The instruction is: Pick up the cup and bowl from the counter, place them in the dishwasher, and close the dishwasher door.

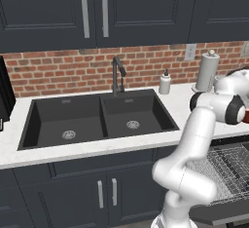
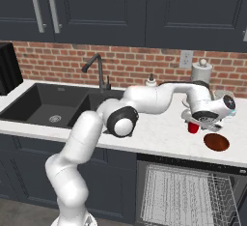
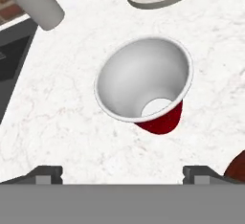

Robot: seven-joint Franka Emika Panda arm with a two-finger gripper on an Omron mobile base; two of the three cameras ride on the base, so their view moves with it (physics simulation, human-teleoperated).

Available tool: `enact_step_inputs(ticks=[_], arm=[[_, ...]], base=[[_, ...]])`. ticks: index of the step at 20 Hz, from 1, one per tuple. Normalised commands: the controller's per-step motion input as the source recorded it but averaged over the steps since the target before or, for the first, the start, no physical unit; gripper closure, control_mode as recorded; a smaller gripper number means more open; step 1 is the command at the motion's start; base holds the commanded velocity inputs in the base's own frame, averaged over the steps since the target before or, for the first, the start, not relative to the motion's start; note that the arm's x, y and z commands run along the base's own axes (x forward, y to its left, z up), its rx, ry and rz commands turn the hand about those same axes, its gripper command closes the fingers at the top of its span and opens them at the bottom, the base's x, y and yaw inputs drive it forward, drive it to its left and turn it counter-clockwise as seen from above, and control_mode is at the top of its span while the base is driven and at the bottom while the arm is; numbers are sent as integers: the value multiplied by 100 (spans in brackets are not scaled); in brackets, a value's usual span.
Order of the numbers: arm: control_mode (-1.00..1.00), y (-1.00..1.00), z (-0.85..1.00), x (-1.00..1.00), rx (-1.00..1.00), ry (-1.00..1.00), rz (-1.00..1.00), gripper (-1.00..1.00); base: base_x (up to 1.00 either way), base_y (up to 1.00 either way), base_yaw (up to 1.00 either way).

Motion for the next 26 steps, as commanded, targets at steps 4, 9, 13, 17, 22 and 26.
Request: enact_step_inputs(ticks=[4,9,13,17,22,26], arm=[[-100,7,3,4,-3,-4,-52,-100],[-100,-4,36,23,0,24,-42,-100],[-100,-16,49,24,0,26,-12,-100],[-100,-39,5,17,0,15,0,-100],[-100,-41,-5,20,0,2,-1,-100],[-100,-50,0,28,2,6,-5,-100]], base=[[0,0,0],[0,0,0],[0,0,0],[0,0,0],[0,0,0],[0,0,0]])
